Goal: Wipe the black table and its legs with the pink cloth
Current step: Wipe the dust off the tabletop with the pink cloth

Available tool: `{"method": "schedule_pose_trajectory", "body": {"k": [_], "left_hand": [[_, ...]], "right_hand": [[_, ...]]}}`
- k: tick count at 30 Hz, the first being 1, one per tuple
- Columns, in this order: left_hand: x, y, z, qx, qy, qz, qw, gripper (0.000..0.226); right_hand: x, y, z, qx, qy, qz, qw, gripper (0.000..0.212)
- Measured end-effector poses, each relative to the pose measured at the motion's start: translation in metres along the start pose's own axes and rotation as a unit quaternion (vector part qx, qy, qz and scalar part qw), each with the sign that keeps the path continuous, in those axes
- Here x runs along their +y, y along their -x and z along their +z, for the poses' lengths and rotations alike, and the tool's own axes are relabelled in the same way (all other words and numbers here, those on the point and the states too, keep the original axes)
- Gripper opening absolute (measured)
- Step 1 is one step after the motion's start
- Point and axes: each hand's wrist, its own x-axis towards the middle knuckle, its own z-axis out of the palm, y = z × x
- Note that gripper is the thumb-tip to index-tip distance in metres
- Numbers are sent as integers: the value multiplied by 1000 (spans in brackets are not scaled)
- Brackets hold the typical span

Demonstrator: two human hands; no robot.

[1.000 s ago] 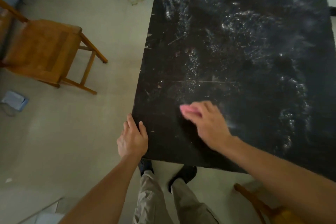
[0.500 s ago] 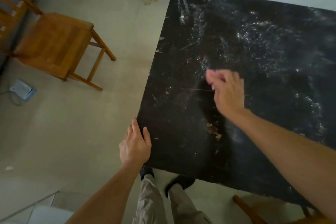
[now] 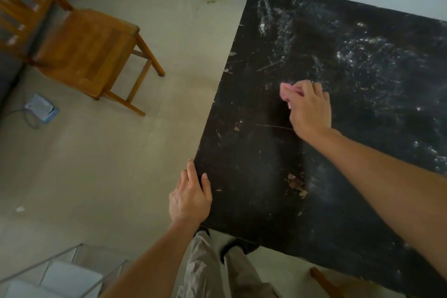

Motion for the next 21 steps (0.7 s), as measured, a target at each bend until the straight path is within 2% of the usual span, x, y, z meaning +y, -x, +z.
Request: {"method": "schedule_pose_trajectory", "body": {"k": [2,3,5,6,7,9,10,12,13,15,17,19,21], "left_hand": [[1,-2,-1,-2,1,-5,1000,58],[3,-3,-1,-5,2,-7,1000,58],[3,-3,-2,-11,4,-6,1000,58],[1,-2,-1,-11,4,-4,1000,58],[0,-3,0,-11,4,-3,1000,58],[-2,-5,1,-6,5,-1,1000,58],[-2,-6,2,-4,5,1,1000,59],[-4,-6,4,-4,4,3,1000,59],[-5,-4,3,-7,5,3,1000,59],[-6,-4,1,-13,10,4,1000,59],[-4,-5,-1,-9,16,4,1000,59],[0,-5,-3,-9,16,8,1000,60],[0,-5,-2,-13,16,10,1000,60]], "right_hand": [[-37,28,0,42,-89,-61,993,31],[-52,49,7,27,-118,-111,986,34],[-73,89,19,-48,-87,-271,958,48],[-73,97,25,-82,-75,-319,941,48],[-64,91,31,-83,-65,-330,938,40],[-42,45,35,-50,-54,-240,968,25],[-29,14,31,-27,-20,-165,986,29],[-4,-37,22,-27,25,-17,999,39],[-7,-48,13,-30,32,9,999,38],[-35,-42,4,-11,25,-38,999,34],[-75,-7,10,-3,-32,-138,990,38],[-101,29,26,-53,-65,-254,963,48],[-108,39,37,-96,-62,-322,940,54]]}}
